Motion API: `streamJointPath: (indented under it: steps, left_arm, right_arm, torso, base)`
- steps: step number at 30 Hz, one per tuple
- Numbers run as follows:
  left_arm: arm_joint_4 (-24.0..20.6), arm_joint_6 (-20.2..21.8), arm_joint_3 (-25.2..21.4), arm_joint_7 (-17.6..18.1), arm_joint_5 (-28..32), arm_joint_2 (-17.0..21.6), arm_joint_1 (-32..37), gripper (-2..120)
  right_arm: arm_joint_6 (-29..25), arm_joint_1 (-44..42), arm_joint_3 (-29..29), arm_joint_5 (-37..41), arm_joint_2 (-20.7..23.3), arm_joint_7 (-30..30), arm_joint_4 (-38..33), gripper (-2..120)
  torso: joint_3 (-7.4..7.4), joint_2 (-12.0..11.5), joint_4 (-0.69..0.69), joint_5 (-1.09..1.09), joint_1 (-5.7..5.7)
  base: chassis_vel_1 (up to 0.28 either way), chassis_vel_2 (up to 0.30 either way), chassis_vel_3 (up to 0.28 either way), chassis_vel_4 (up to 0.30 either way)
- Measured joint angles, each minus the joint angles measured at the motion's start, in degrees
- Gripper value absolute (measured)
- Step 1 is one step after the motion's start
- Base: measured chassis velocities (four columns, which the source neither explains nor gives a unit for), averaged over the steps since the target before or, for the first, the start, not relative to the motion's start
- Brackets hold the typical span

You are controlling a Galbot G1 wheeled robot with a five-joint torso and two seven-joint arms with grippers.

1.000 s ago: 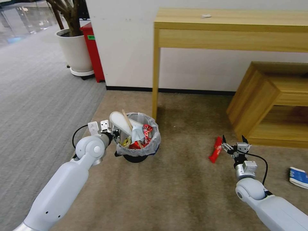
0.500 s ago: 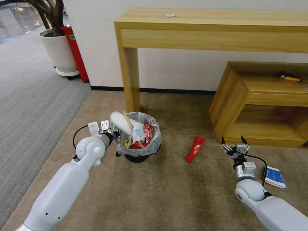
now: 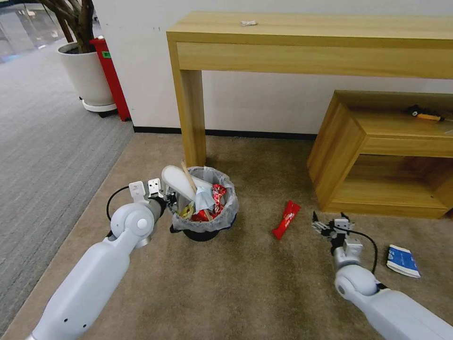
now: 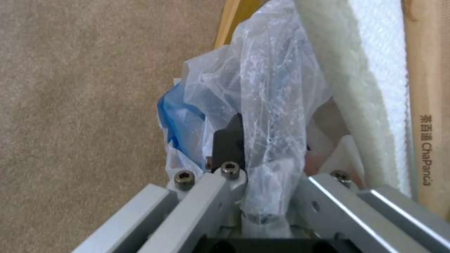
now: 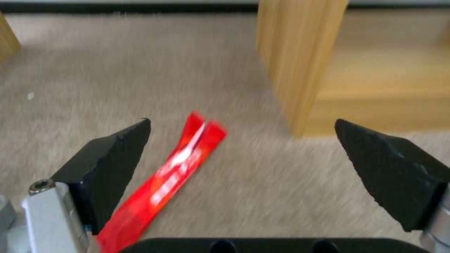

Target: Pick up the trash bin and place the garbage on the floor into it.

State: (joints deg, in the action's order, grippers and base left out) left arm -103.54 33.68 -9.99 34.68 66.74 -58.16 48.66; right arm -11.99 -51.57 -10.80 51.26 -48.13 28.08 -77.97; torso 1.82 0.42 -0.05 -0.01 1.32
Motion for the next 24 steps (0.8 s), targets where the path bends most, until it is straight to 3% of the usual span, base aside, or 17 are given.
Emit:
streamJointPath:
  steps: [10, 24]
  left_arm:
    - [-4.01, 0.1, -1.21, 0.6, 0.97, 0.92, 1.92, 0]
    - [-6.98, 0.18, -1.7, 0.93, 1.42, 1.05, 3.85, 0]
  right_arm:
    - [4.61, 8.52, -4.88, 8.04, -7.22, 0.01, 10.89, 100]
    - [8.73, 10.52, 1.08, 10.03, -18.36, 1.19, 17.7, 100]
  torso:
    - [0.0, 0.0, -0.01, -0.01, 0.0]
    - [0.0, 0.0, 0.0, -0.01, 0.0]
  base:
    - [0.0, 0.0, 0.0, 0.0]
    - [0.0, 0.0, 0.0, 0.0]
